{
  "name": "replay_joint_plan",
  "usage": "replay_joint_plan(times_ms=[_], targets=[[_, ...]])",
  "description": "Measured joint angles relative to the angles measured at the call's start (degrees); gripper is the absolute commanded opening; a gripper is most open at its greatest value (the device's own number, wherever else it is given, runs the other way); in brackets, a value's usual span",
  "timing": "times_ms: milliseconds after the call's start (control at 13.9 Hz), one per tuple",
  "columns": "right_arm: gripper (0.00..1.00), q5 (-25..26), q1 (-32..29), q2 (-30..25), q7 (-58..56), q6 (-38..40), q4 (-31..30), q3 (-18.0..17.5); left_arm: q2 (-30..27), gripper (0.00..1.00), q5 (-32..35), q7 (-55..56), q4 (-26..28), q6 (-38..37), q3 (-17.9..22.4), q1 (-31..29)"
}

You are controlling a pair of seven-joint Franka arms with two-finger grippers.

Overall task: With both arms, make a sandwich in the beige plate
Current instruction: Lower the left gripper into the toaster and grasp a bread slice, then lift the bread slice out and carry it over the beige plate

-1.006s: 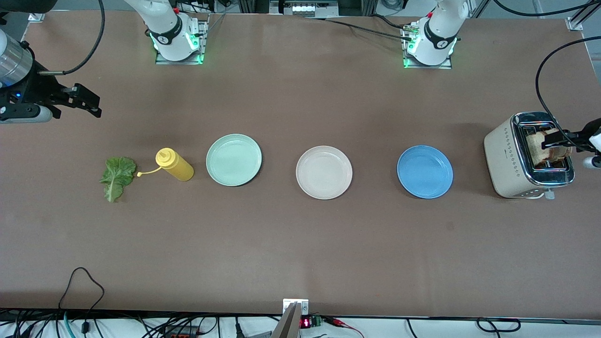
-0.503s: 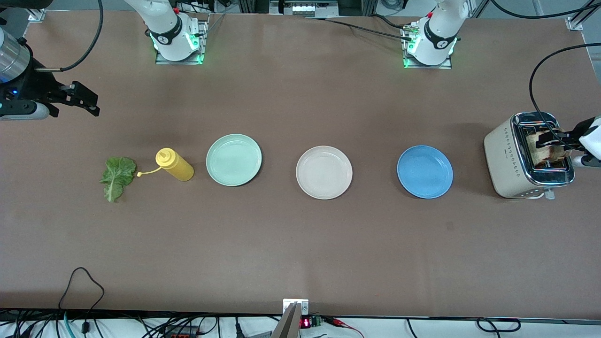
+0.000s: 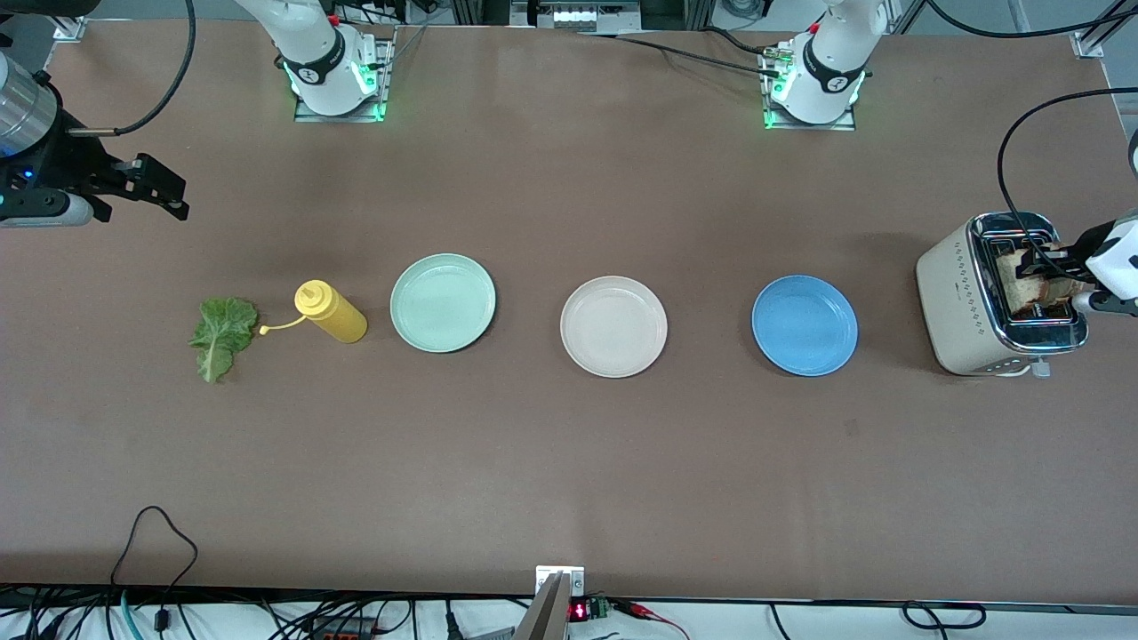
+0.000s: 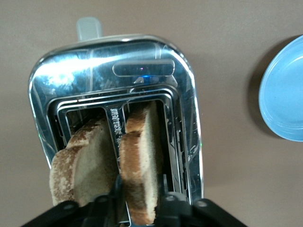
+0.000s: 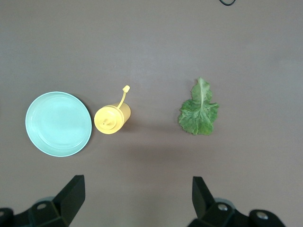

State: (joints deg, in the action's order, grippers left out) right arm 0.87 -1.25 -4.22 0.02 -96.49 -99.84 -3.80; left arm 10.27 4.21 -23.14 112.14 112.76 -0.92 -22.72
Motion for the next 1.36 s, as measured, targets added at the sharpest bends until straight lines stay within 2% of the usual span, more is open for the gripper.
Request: replay_joint_plan(times_ms=[431,934,1149,1365], targets=[[1.0,0.0,0.0,0.0,0.0,0.0,0.0,0.0,-0.1,0.01,0.0,0.0,-0.9,-1.7,-0.4,-0.4],[1.0,0.0,0.0,0.0,0.0,0.0,0.0,0.0,-0.9,0.0,0.0,-0.2,-12.2,-17.1,-2.6,-0.4],[1.0,0.0,0.0,0.0,0.0,0.0,0.0,0.0,-1.7,0.0,-0.1,-0.4,-16.6,-22.6,-5.7,-0.3],[1.0,0.0,0.0,0.0,0.0,0.0,0.0,0.0,-1.8,0.0,-2.3,-0.2,-18.4,-24.1,-10.5,-0.1]])
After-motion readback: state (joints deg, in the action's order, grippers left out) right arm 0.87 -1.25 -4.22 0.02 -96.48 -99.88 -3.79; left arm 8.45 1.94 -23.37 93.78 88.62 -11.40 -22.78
